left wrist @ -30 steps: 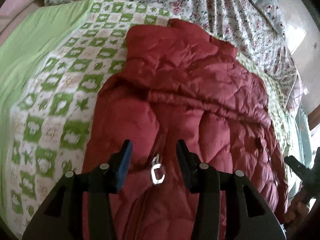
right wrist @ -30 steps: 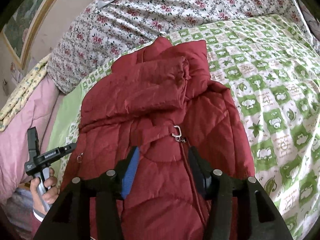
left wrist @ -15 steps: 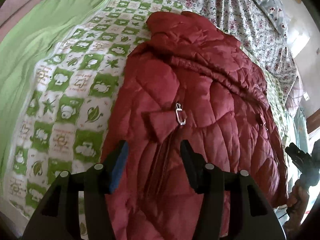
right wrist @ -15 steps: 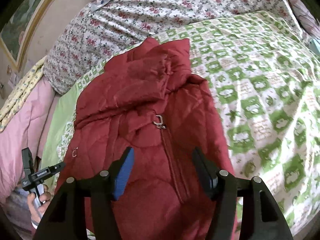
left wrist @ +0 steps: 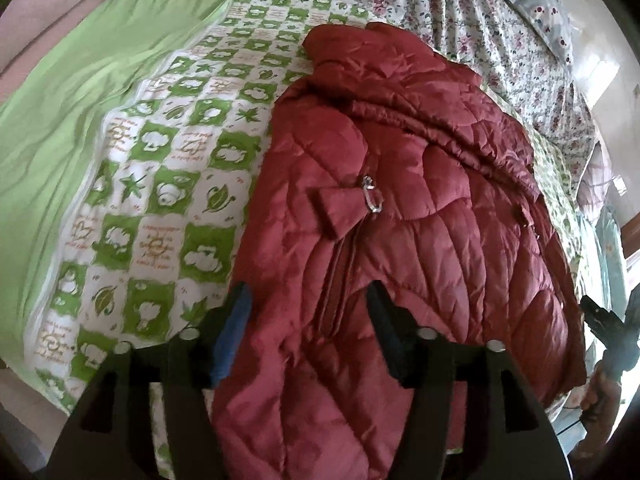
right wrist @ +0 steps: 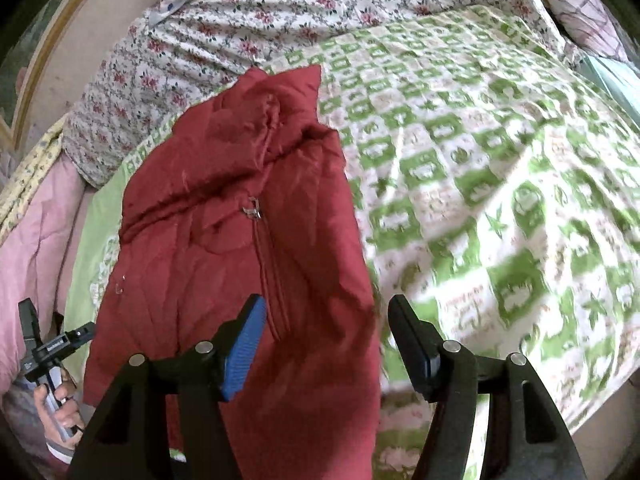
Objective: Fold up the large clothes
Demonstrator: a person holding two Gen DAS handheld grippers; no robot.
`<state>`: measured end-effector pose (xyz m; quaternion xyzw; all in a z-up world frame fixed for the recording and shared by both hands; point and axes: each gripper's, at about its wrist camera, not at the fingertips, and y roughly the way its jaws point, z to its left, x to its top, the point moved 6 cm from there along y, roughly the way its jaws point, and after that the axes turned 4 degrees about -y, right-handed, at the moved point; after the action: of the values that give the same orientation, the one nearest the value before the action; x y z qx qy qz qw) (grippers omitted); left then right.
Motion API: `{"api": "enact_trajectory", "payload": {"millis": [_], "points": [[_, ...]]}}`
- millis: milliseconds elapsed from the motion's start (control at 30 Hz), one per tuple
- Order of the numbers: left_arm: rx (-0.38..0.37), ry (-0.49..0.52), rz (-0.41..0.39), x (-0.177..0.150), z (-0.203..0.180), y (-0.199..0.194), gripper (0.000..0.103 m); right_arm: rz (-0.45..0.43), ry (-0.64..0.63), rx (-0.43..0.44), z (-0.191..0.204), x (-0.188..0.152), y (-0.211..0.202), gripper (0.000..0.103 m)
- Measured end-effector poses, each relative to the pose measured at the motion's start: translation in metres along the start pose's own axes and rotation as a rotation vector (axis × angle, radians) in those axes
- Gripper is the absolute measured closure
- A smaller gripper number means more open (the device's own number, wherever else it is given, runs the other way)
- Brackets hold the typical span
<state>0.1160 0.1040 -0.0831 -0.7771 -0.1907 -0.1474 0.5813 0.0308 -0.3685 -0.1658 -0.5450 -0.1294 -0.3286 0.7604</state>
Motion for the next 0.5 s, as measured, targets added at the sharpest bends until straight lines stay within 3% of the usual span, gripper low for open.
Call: {"api": "enact_trajectory", "payload": {"millis": [300, 500], "points": [[-0.022, -0.029, 0.041, -0.025, 0.02, -0.004, 0.039, 0.052, -0.063, -0.018, 0.005, -0.028, -0.001, 0.037], [-0.04, -0.037, 0.075, -0.043, 0.026, -0.002, 0.039, 0.068, -0.067, 0.026, 0.008, -0.045, -0.003, 0.037]]}}
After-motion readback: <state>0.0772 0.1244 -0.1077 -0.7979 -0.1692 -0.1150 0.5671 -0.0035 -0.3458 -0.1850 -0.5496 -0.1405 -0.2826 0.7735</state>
